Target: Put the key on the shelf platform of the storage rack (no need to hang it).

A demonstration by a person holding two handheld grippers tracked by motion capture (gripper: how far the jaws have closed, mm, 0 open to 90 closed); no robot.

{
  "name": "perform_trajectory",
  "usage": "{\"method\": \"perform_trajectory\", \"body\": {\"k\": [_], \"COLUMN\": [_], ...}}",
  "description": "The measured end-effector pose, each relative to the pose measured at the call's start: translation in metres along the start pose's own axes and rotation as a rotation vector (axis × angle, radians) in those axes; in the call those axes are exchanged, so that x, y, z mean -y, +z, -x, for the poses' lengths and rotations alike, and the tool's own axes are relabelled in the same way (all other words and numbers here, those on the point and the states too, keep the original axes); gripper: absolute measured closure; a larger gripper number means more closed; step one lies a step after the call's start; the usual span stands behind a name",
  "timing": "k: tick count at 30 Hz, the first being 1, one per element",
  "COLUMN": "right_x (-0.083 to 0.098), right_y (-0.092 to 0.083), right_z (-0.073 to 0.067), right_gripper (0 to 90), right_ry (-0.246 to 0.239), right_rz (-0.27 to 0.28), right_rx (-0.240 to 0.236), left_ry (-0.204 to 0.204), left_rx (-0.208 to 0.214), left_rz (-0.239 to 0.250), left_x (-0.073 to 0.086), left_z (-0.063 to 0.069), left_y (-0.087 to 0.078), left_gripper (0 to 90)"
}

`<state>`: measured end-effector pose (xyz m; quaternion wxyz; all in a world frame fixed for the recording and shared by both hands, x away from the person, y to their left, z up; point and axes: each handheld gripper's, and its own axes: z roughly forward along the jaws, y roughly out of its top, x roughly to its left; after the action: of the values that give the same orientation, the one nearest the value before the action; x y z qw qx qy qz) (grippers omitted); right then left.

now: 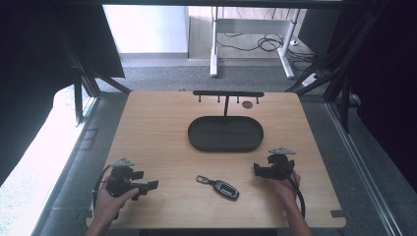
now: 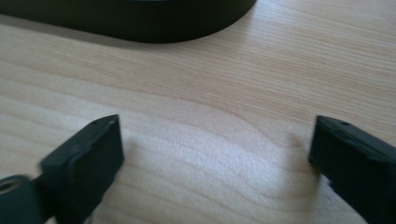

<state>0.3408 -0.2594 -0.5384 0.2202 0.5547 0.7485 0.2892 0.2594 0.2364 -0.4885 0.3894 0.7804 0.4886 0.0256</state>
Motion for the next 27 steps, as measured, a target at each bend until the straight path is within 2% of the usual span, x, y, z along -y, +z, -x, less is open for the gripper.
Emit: {"method": "perform_trajectory", "body": {"k": [3,8,9,11,14,15,16,17,18,19,27], "right_x": [0.000,-0.001,-0.001,-0.002,-0.003,-0.004,-0.004,-0.005,-0.005,-0.009,-0.026], "right_y": [-0.009,-0.032,-0.032,-0.039,-0.043,-0.045,-0.045,-0.049,-0.049,-0.056,-0.077], "right_z": [0.003,0.001,0.001,0.001,0.002,0.000,0.000,-0.003,-0.003,-0.005,-0.016], "right_gripper": [14.8,19.3,19.3,21.3,22.6,23.6,23.6,24.0,24.0,23.9,24.4], "right_ry": [0.008,-0.048,-0.048,-0.066,-0.084,-0.105,-0.105,-0.135,-0.135,-0.156,-0.230], "right_rz": [0.015,0.076,0.076,0.077,0.083,0.063,0.063,0.034,0.034,0.020,-0.003], "right_rx": [-0.046,-0.089,-0.089,-0.129,-0.149,-0.180,-0.180,-0.194,-0.194,-0.205,-0.238], "left_ry": [-0.002,0.013,0.013,0.009,0.003,0.001,0.004,0.005,0.005,0.005,0.001], "left_rx": [-0.003,0.004,0.004,0.001,0.000,0.000,0.003,0.003,0.003,0.004,0.004], "left_rz": [0.004,0.005,0.005,0.000,0.004,0.006,0.004,0.001,0.001,0.001,0.008], "left_x": [0.001,0.000,0.000,0.000,0.000,0.000,-0.001,-0.001,-0.001,0.000,0.000], "left_z": [0.001,0.005,0.005,0.005,0.004,0.004,0.004,0.004,0.004,0.004,0.003], "left_y": [-0.001,-0.002,-0.002,-0.001,-0.002,-0.002,-0.001,-0.001,-0.001,-0.001,-0.004], "left_gripper": [20.7,20.5,20.5,20.5,20.5,20.5,20.5,20.5,20.5,20.5,20.5]}}
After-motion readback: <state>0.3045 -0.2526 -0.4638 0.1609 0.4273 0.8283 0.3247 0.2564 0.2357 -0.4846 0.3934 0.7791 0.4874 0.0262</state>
